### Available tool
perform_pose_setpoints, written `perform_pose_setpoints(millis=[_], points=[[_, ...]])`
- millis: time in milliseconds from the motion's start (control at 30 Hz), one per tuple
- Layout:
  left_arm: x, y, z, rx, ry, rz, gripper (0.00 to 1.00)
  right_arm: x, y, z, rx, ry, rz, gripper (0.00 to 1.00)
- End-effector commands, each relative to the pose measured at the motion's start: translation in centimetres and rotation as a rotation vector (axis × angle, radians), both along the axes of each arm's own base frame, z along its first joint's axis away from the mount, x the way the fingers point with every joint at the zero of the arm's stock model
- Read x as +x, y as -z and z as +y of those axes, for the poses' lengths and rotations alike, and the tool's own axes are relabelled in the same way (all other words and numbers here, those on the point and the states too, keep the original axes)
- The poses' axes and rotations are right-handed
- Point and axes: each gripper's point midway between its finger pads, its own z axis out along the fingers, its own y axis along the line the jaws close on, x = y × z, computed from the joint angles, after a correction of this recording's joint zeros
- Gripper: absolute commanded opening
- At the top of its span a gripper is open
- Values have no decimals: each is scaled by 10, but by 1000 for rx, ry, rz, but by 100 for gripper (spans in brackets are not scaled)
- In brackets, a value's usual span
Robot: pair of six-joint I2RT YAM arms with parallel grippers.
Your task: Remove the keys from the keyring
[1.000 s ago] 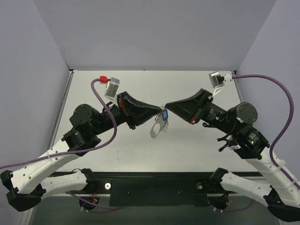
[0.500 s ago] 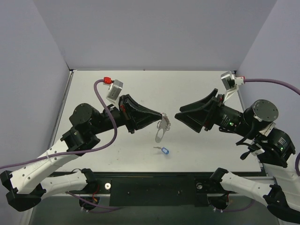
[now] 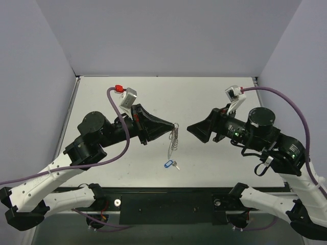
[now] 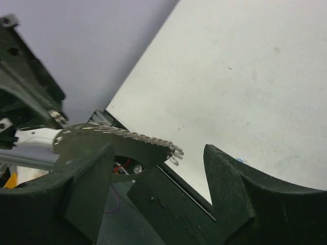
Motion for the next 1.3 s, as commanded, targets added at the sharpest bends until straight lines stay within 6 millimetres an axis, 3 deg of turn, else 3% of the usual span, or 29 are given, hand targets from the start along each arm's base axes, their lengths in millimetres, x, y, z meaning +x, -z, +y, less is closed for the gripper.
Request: perform_pose_setpoints(millis=[0, 267, 367, 500, 600, 1033, 1267], points=[[8, -7, 17, 3, -96, -21, 0, 24, 62, -7, -161, 145, 141, 66], [35, 39, 32, 167, -267, 58, 0, 41, 157, -25, -406, 358, 330, 67], [50, 66, 43, 262, -372, 114, 0, 43, 189, -28, -443, 441, 410, 65], [65, 99, 53, 374, -466, 173, 0, 43, 218, -20, -452, 480, 480, 64], [68, 113, 57, 397, -493, 185, 0, 43, 237, -4, -472, 459, 510, 57], [62, 156, 82, 417, -559, 274, 0, 42, 323, 36, -624, 370, 625, 42], [58, 166, 90, 424, -568, 286, 0, 36, 358, 49, -661, 318, 662, 40]])
